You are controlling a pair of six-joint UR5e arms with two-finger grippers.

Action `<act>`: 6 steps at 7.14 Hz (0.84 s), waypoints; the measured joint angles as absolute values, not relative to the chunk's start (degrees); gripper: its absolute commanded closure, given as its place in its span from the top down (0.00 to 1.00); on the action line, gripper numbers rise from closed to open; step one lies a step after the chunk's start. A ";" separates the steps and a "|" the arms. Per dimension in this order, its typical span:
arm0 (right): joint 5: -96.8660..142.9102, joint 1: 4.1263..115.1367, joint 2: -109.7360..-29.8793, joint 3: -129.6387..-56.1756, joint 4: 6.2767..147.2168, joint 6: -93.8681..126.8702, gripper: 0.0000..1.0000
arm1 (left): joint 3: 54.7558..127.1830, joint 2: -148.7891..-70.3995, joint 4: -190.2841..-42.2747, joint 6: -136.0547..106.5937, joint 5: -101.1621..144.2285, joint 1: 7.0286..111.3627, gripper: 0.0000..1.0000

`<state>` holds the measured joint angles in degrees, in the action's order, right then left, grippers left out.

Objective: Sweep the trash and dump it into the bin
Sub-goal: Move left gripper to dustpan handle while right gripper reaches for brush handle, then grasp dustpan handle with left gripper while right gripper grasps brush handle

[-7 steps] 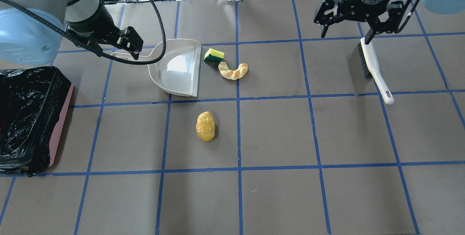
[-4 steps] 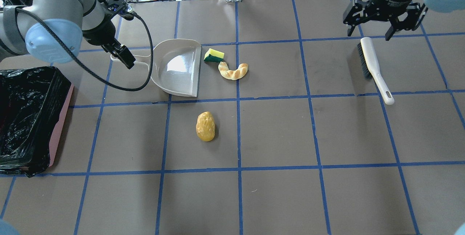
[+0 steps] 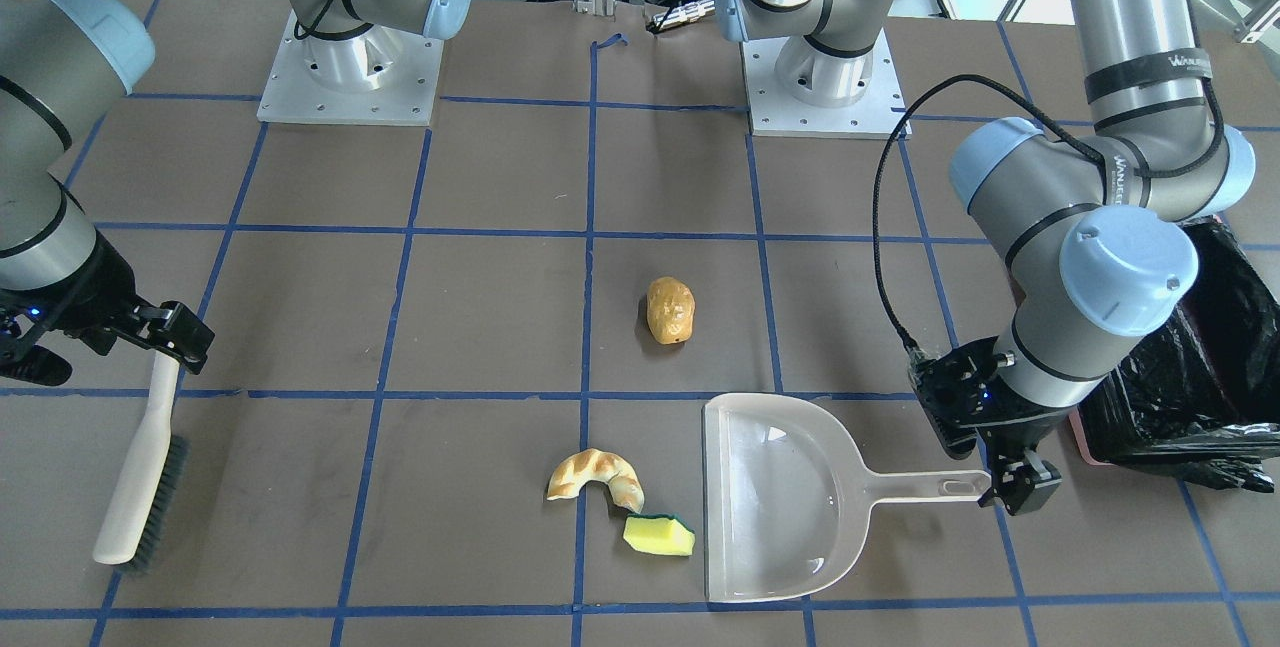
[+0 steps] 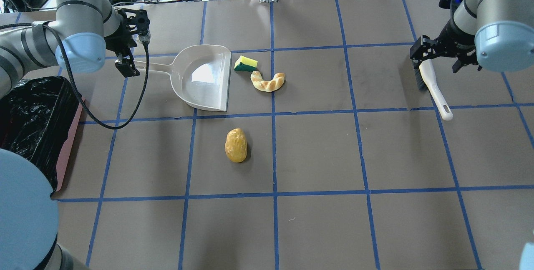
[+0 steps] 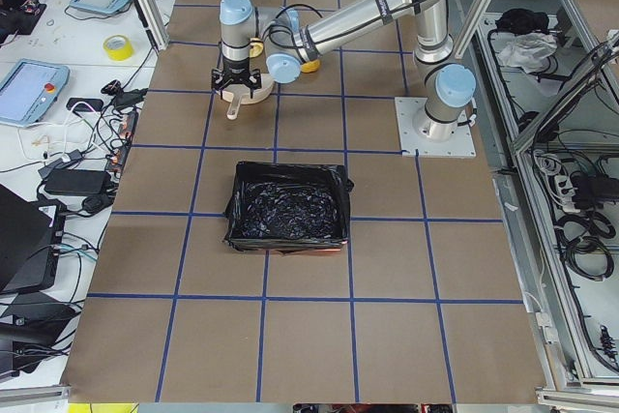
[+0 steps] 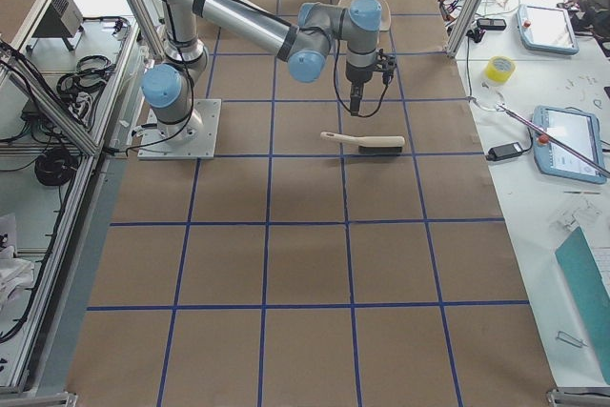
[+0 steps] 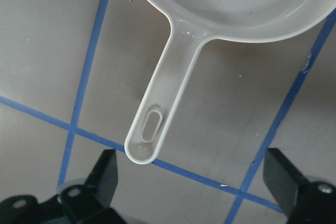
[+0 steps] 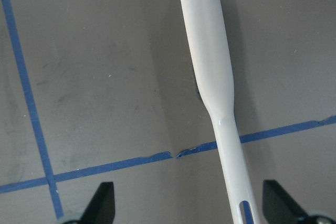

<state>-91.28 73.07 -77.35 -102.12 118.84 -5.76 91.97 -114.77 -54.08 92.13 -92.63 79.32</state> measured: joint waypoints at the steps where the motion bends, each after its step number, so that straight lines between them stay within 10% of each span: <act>1: -91.44 71.85 -76.14 -103.98 121.72 -6.89 0.98 | 90.37 -116.91 -53.09 95.59 -92.41 79.30 1.00; 6: -92.60 69.69 -71.93 -107.15 125.23 -13.11 0.70 | 87.23 -122.26 -52.01 101.61 -92.63 79.33 1.00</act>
